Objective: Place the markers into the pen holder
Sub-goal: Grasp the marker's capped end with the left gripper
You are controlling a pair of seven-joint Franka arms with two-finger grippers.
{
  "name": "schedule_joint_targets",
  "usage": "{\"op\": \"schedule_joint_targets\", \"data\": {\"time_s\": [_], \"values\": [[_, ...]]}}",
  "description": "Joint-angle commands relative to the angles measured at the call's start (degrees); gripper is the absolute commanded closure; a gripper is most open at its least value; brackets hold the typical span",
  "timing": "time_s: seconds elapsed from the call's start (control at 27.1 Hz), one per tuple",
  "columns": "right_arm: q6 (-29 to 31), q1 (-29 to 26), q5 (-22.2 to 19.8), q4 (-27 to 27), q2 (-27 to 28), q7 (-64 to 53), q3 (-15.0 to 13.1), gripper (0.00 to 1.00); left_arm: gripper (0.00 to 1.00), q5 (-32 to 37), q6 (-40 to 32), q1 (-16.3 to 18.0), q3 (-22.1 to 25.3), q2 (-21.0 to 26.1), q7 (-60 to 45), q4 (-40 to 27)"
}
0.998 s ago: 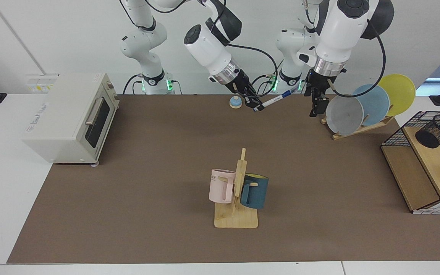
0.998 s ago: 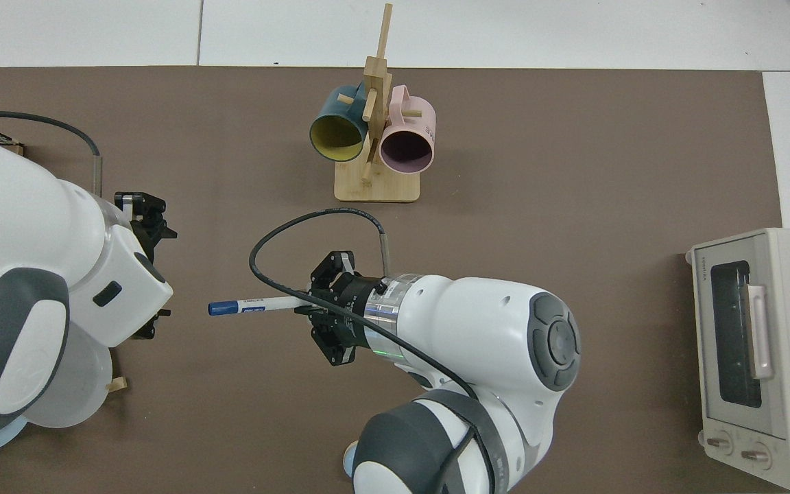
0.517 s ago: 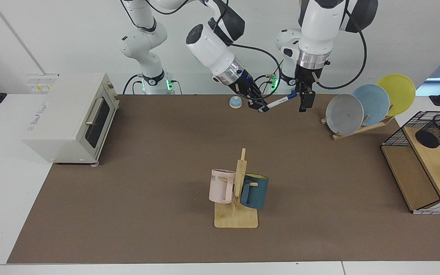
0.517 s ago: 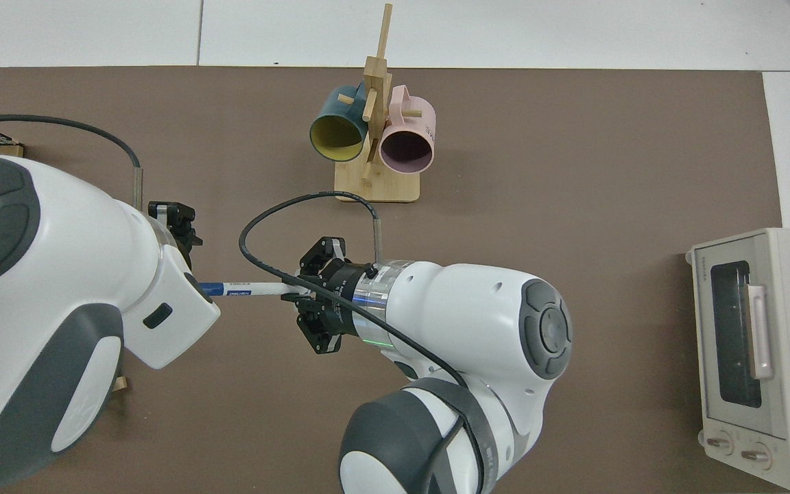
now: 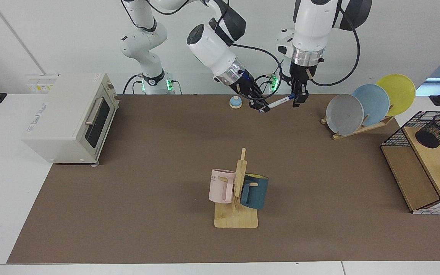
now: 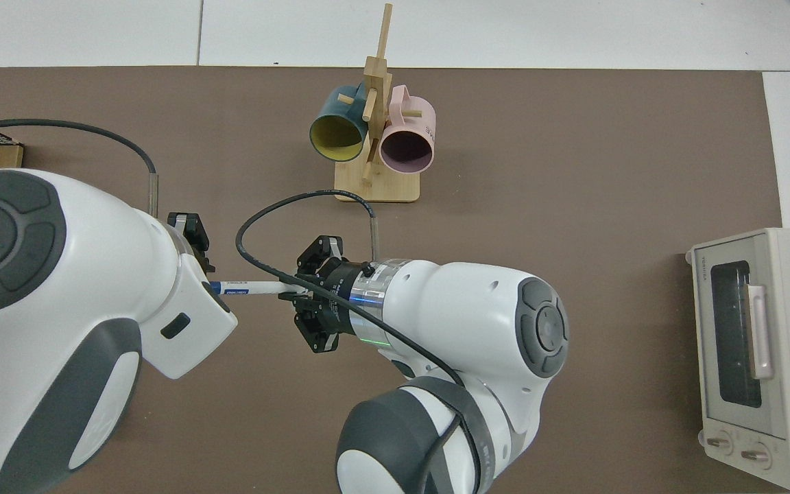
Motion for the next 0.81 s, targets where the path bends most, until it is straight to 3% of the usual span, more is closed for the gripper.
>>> {"op": "schedule_joint_targets", "data": {"time_s": [0.0, 0.44, 0.48, 0.55, 0.59, 0.78], "values": [[0.50, -0.22, 0.63, 1.13, 0.86, 0.56, 0.20, 1.00, 1.00, 1.13, 0.88, -0.64, 0.24, -1.39, -0.89, -0.81], [0.50, -0.22, 0.45, 0.86, 0.86, 0.47, 0.20, 1.00, 1.00, 2.10, 1.32, -0.55, 0.24, -1.39, -0.89, -0.81], [0.41, -0.22, 0.45, 0.60, 0.78, 0.56, 0.20, 0.81, 1.00, 2.10, 1.32, -0.55, 0.24, -1.39, -0.89, -0.81], [0.23, -0.30, 0.28, 0.25, 0.60, 0.39, 0.12, 0.21, 1.00, 2.10, 1.32, -0.55, 0.24, -1.39, -0.98, -0.81], [0.06, -0.39, 0.19, 0.25, 0.60, 0.38, 0.12, 0.03, 1.00, 2.10, 1.32, -0.46, 0.24, -1.39, -0.98, -0.81], [-0.03, -0.22, -1.65, 0.16, 0.51, 0.21, 0.03, 0.01, 1.00, 2.10, 1.32, -0.37, 0.24, -1.39, -0.89, -0.89]]}}
